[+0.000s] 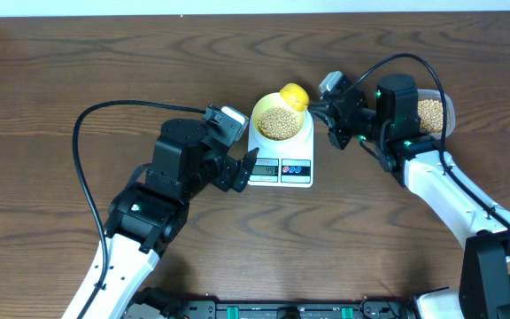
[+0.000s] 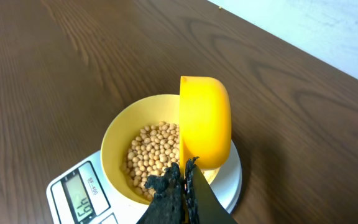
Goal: Scoop item into bowl and weigh 50g on scale
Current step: 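Hold the scoop tilted over the bowl, shaking out single soybeans, then move the yellow scoop back over the soybean tub, right gripper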
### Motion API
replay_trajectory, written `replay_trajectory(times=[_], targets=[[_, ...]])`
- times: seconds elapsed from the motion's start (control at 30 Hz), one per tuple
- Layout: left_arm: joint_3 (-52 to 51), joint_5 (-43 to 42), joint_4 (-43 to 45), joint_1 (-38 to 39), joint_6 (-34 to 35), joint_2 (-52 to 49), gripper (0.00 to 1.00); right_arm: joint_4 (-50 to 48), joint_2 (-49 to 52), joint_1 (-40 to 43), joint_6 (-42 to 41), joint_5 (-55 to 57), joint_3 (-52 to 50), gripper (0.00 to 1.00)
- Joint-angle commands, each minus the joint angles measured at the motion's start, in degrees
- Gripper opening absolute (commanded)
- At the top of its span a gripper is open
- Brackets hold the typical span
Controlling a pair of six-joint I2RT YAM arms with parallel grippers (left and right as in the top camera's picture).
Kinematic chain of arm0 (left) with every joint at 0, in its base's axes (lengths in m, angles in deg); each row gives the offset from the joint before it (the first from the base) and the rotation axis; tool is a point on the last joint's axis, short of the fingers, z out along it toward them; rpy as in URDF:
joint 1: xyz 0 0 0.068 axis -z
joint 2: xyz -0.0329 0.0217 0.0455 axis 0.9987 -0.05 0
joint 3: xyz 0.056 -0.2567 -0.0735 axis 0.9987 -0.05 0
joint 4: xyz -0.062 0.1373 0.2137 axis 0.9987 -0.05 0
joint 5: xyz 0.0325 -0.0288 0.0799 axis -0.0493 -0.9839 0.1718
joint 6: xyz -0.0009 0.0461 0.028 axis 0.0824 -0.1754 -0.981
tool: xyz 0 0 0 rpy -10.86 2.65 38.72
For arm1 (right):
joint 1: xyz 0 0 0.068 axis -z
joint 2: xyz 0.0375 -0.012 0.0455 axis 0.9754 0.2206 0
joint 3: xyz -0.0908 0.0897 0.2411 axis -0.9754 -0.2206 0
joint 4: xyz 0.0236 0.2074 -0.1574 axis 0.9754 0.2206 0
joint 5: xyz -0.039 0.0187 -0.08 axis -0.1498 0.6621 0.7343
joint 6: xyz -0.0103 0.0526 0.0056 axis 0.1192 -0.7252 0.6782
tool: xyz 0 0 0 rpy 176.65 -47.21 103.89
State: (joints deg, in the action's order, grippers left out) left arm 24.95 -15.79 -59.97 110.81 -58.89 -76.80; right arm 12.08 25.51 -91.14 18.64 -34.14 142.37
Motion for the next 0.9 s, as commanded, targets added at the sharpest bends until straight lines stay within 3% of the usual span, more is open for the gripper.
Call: replay_trajectory(times=[0.0, 0.17, 0.5, 0.87], targets=[[-0.22, 0.15, 0.0, -0.15, 0.33, 0.31, 0.94, -0.22, 0.11, -0.37, -3.3, -0.35, 0.33, 0.01], [-0.22, 0.15, 0.0, -0.15, 0.33, 0.31, 0.94, -1.31, 0.11, -0.35, -9.2, -0.37, 0.33, 0.01], [-0.22, 0.15, 0.0, -0.15, 0.33, 0.31, 0.94, -2.23, 0.11, -0.17, -11.45, -0.37, 0.33, 0.01], [-0.22, 0.15, 0.0, -0.15, 0.33, 0.31, 0.93, -9.29, 0.11, 4.11, -24.87, -0.37, 0.33, 0.01]])
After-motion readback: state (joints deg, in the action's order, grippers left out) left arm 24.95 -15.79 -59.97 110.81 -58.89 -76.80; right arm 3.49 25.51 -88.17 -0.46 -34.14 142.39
